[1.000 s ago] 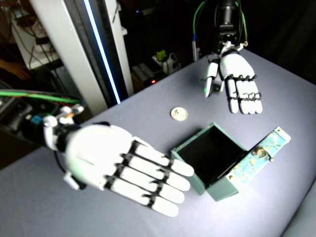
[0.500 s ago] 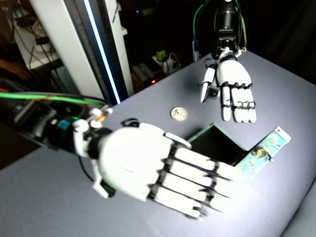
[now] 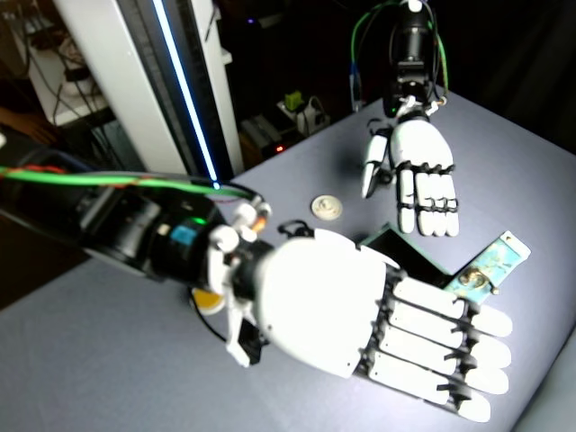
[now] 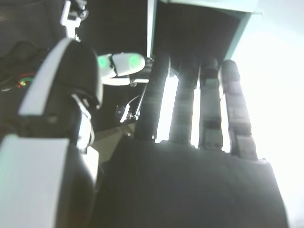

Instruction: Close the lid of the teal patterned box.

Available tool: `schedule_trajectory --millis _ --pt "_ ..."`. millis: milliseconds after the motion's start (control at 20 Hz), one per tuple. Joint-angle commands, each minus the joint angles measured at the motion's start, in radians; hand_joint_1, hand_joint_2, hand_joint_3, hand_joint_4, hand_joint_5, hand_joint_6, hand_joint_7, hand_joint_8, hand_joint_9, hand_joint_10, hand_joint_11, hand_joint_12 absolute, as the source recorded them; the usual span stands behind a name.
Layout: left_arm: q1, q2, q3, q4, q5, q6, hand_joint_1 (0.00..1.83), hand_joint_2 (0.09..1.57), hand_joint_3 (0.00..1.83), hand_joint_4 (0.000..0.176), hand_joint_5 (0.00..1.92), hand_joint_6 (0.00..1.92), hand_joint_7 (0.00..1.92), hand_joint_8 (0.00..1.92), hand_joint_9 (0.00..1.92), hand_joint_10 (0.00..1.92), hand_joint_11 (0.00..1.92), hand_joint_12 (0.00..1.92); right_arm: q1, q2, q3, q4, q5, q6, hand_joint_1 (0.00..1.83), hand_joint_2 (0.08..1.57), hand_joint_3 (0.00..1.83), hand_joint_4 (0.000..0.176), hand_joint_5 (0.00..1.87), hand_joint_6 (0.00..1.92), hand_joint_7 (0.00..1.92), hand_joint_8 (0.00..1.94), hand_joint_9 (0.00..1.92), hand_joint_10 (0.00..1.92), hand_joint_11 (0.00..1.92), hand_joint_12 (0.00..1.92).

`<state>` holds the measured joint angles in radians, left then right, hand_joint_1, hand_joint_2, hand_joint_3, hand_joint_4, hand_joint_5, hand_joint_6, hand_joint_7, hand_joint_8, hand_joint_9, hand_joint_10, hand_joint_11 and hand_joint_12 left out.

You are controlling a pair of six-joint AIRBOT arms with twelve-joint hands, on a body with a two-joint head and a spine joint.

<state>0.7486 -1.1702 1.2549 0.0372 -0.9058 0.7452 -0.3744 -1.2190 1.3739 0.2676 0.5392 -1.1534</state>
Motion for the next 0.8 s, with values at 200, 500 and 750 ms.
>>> schedule_trajectory --millis 200,500,750 --pt "-0.019 -0.01 0.012 -0.007 -0.107 -0.007 0.31 1.4 0.0 0.0 0.11 0.03 0.0 0.0 0.0 0.0 0.0 0.0 0.02 0.002 0.001 -0.019 0.112 0.003 0.21 1.33 0.0 0.0 0.09 0.02 0.34 0.03 0.26 0.82 0.07 1.8" --pt "-0.016 -0.009 0.012 -0.016 -0.104 -0.009 0.21 1.42 0.0 0.008 0.1 0.01 0.0 0.0 0.0 0.0 0.0 0.0 0.02 0.003 -0.046 -0.046 0.132 0.003 0.29 1.32 0.0 0.0 0.26 0.12 0.32 0.87 0.3 1.42 0.37 1.92" --pt "0.002 -0.005 0.009 -0.039 -0.111 -0.011 0.18 1.42 0.0 0.003 0.1 0.01 0.01 0.0 0.0 0.0 0.0 0.0 0.016 0.025 -0.107 -0.087 0.178 0.003 0.24 1.33 0.0 0.0 0.07 0.65 0.38 1.24 0.35 1.61 0.39 1.92"
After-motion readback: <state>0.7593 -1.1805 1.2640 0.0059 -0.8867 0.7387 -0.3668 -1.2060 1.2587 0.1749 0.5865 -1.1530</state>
